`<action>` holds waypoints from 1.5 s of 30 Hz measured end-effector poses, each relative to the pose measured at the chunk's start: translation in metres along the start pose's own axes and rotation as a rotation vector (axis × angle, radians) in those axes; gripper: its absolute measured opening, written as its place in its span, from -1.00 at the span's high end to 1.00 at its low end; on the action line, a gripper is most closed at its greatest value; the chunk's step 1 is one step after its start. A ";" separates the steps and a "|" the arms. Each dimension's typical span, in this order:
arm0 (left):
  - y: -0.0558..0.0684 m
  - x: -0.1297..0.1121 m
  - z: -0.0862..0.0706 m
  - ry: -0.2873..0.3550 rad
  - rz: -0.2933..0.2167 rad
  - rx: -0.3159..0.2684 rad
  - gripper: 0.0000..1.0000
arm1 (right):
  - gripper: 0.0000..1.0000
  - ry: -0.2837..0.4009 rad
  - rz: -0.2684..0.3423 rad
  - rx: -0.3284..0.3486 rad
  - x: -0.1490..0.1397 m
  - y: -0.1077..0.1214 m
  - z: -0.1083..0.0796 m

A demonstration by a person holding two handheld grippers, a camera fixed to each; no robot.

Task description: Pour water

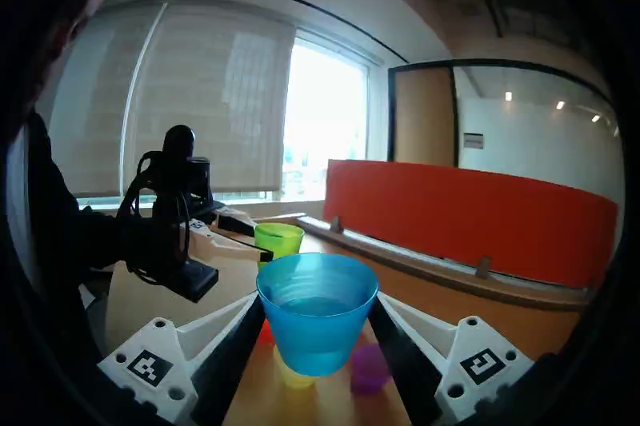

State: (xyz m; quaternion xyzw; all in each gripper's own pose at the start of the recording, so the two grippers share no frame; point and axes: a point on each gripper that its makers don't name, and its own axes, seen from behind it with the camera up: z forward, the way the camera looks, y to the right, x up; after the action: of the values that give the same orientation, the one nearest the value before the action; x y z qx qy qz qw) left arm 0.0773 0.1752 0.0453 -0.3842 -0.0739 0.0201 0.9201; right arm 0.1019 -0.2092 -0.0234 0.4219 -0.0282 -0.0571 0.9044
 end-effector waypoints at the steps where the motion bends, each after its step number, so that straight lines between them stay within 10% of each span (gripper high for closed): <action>1: 0.001 0.000 -0.001 0.001 0.001 0.000 -0.68 | -0.77 0.005 0.001 0.001 0.001 0.000 0.000; 45: 0.009 -0.009 -0.032 0.017 -0.005 -0.008 -0.67 | -0.77 0.027 -0.027 0.085 0.029 -0.009 0.040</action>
State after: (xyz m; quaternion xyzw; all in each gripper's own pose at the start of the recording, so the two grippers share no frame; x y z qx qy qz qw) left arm 0.0731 0.1579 0.0152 -0.3880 -0.0669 0.0143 0.9191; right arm 0.1259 -0.2490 -0.0051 0.4610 -0.0129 -0.0625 0.8851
